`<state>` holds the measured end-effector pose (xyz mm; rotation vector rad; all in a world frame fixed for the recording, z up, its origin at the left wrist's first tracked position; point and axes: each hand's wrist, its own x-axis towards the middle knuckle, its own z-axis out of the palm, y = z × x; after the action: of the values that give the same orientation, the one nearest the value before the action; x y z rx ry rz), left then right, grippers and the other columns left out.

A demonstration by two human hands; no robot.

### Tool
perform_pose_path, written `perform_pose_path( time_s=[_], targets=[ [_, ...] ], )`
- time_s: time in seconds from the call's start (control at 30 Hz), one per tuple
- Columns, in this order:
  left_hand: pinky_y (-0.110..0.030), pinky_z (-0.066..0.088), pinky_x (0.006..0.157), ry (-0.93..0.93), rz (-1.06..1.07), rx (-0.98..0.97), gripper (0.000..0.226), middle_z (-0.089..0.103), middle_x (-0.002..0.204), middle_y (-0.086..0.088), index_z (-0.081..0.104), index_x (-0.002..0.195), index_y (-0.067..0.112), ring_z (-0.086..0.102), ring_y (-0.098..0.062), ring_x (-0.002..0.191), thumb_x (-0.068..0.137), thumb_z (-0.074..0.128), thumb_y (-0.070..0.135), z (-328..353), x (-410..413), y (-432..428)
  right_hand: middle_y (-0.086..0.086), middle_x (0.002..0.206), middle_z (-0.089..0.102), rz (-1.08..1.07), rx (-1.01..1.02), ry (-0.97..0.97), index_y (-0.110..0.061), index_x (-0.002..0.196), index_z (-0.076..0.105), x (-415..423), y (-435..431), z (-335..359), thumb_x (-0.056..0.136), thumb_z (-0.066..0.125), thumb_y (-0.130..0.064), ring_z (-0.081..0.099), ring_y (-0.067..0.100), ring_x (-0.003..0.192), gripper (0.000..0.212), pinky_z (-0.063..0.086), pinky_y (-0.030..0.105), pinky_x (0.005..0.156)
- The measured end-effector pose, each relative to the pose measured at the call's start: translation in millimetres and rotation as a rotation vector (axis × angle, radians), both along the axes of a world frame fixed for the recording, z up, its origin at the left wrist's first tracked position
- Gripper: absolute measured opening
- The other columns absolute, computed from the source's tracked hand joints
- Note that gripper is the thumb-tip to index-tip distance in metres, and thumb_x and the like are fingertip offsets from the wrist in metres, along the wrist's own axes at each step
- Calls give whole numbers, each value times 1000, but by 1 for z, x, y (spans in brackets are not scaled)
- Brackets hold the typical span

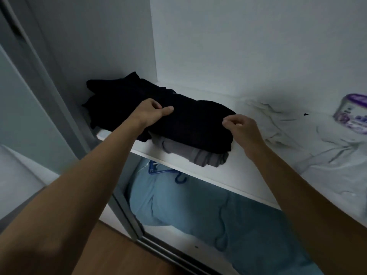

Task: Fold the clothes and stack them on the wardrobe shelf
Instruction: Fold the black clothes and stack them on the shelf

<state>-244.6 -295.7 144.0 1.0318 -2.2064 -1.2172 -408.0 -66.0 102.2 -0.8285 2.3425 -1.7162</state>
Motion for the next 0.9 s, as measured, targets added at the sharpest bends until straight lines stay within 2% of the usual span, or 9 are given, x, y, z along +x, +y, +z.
perform_pose_path(
  time_s=[0.13, 0.23, 0.3, 0.43, 0.5, 0.57, 0.73, 0.8, 0.9],
  targets=[
    [-5, 43, 59, 275, -26, -143, 15, 58, 85, 10, 56, 88, 22, 56, 2, 74, 90, 71, 18, -4, -20, -1, -7, 80, 71, -7, -11, 109, -26, 77, 72, -16, -18, 1, 73, 56, 12, 66, 6, 77, 42, 52, 14, 75],
    [-9, 45, 73, 443, 36, -194, 15, 57, 89, 12, 55, 88, 22, 56, 9, 77, 91, 68, 14, -3, -27, -3, -17, 74, 69, -130, -212, 207, -34, 69, 70, -26, -24, 12, 71, 50, 7, 64, -1, 72, 46, 51, 14, 73],
    [-24, 48, 86, 358, 78, -240, 11, 59, 95, 7, 56, 95, 17, 57, -2, 88, 92, 67, 17, -7, -36, -8, -9, 80, 71, -217, -247, 227, -28, 73, 72, -34, -28, 12, 74, 47, 7, 67, 7, 79, 43, 53, 23, 80],
    [-46, 35, 111, -283, 38, -464, 27, 42, 141, -10, 64, 121, 19, 42, -31, 129, 96, 60, 29, -15, -52, -17, 9, 108, 72, -67, 163, 133, -12, 98, 76, -40, -37, -13, 82, 44, 7, 66, 25, 103, 41, 50, 33, 96],
    [-43, 33, 113, -138, -38, -610, 33, 40, 144, -9, 61, 126, 18, 40, -30, 133, 93, 61, 21, -5, -61, -17, 7, 114, 70, -48, 212, 141, -14, 101, 74, -39, -36, -21, 84, 46, 3, 63, 22, 107, 38, 48, 33, 99],
    [-36, 33, 114, -44, -275, -572, 37, 47, 142, -6, 58, 130, 18, 44, -26, 133, 93, 59, 21, 4, -76, -9, 4, 112, 69, -47, 204, 150, -17, 100, 73, -39, -34, -20, 84, 48, 1, 61, 17, 102, 34, 47, 29, 94],
    [-60, 20, 116, -701, -594, -687, 59, 32, 154, -4, 38, 144, 26, 28, -31, 143, 90, 54, 44, 18, -129, 27, -3, 91, 71, -40, 255, 142, -24, 90, 74, -52, -4, -3, 85, 61, -7, 66, 12, 84, 22, 48, 22, 77],
    [-59, 25, 114, -698, -615, -747, 57, 37, 147, -6, 46, 138, 21, 38, -33, 135, 85, 57, 39, 29, -150, 35, -3, 94, 73, -146, 271, 162, -20, 95, 77, -66, 26, 3, 86, 63, -9, 67, 12, 89, 19, 47, 21, 80],
    [-43, 37, 109, -376, -684, -648, 40, 48, 137, -5, 59, 122, 20, 50, -27, 123, 84, 60, 30, 31, -175, 60, 6, 116, 70, -387, 372, 168, -13, 109, 73, -91, 78, 5, 88, 64, -11, 63, 24, 109, 23, 46, 29, 96]
  ],
)
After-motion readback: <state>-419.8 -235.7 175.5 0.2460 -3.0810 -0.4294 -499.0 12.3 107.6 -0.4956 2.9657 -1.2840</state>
